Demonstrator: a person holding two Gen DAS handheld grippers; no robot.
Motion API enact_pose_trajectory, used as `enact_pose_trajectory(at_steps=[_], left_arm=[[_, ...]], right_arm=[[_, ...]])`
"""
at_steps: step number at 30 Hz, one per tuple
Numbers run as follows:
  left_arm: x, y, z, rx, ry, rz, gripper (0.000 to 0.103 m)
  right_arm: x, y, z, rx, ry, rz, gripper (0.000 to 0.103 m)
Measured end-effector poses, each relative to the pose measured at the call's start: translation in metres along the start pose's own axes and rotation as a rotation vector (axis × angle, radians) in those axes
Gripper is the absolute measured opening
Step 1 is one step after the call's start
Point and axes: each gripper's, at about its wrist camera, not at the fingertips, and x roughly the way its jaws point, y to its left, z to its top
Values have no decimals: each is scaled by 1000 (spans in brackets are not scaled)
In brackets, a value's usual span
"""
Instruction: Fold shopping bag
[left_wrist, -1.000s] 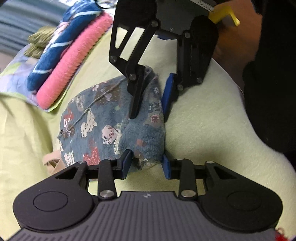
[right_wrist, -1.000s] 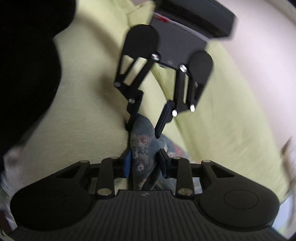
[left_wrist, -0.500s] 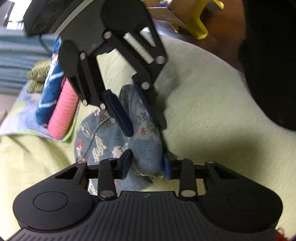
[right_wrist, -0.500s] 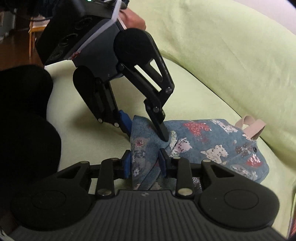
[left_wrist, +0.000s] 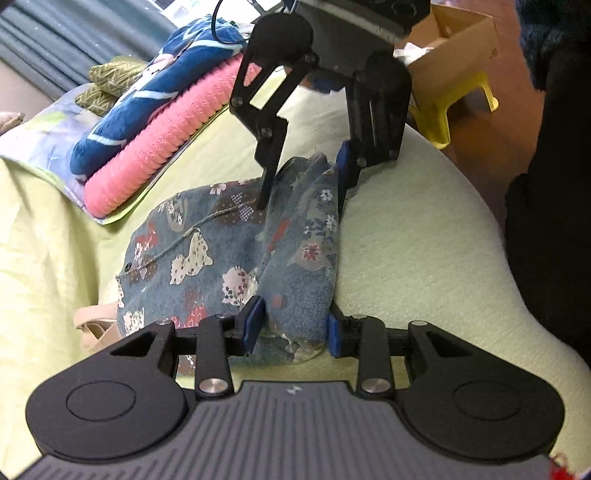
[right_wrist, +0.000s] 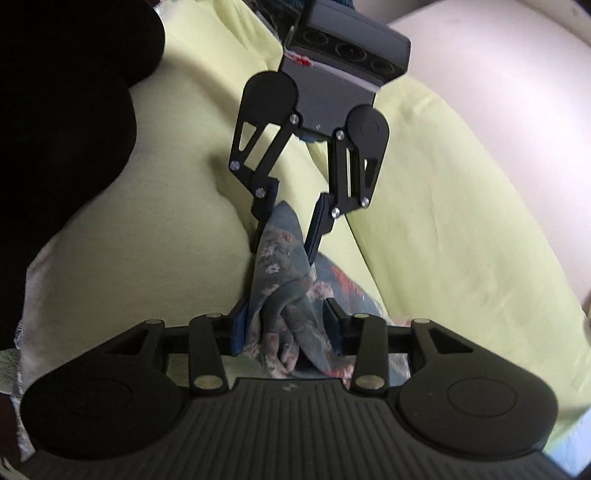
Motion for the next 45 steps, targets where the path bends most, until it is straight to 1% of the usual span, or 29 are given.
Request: enact_pose_trajectory(at_steps=[1,3,5,11,13,17,19,24,26,28,31,32,34,38,39,41,42,43,45], left_arm=[[3,3,1,-7,-4,-4,39],[5,9,0,-32,-10,-19,39],[7,16,-1,-67,-13,-42,39],[6,41,3,-225,-2,-144,40],[2,42,5,-255,2,-175,40],[-7,38,11,-287,0,-269,40],[-9,39,12,-331,-8,-309,40],[-7,53,3,-449,-22,-366,40],[-7,52,3,-427,-18,-364,39],[-7,49,4,-406,-15,-360,40],[-7,48,2,-407,-24,-359,41],[-7,47,2,-404,-25,-357,41],[-7,45,2,-397,-27,-353,42],[-7,45,1,-401,-34,-355,42],[-7,44,0,-403,-36,-355,42],[-7,44,-1,-410,-39,-357,42],[-7,44,-2,-418,-41,-358,42],[-7,45,-2,-425,-43,-360,42],[-7,47,-4,-465,-49,-367,41]], right_arm=[[1,-2,-3,6,-17,15,29],[1,-8,-8,90,-29,72,26],[6,-30,-14,318,4,156,25],[21,-97,-32,988,104,400,25],[21,-103,-37,1085,123,447,25],[28,-106,-53,1288,143,538,25],[32,-106,-62,1390,150,583,25],[42,-106,-83,1632,167,690,25],[41,-106,-78,1593,165,676,25],[36,-102,-54,1406,170,614,25],[26,-89,-15,1033,163,502,34],[23,-85,-3,920,156,468,35],[22,-81,7,773,123,424,38],[18,-67,17,547,31,364,38],[19,-63,18,506,13,355,37],[20,-62,19,475,-3,370,30],[21,-62,19,471,-7,381,30],[22,-66,17,518,0,409,27],[31,-83,5,715,29,490,26]])
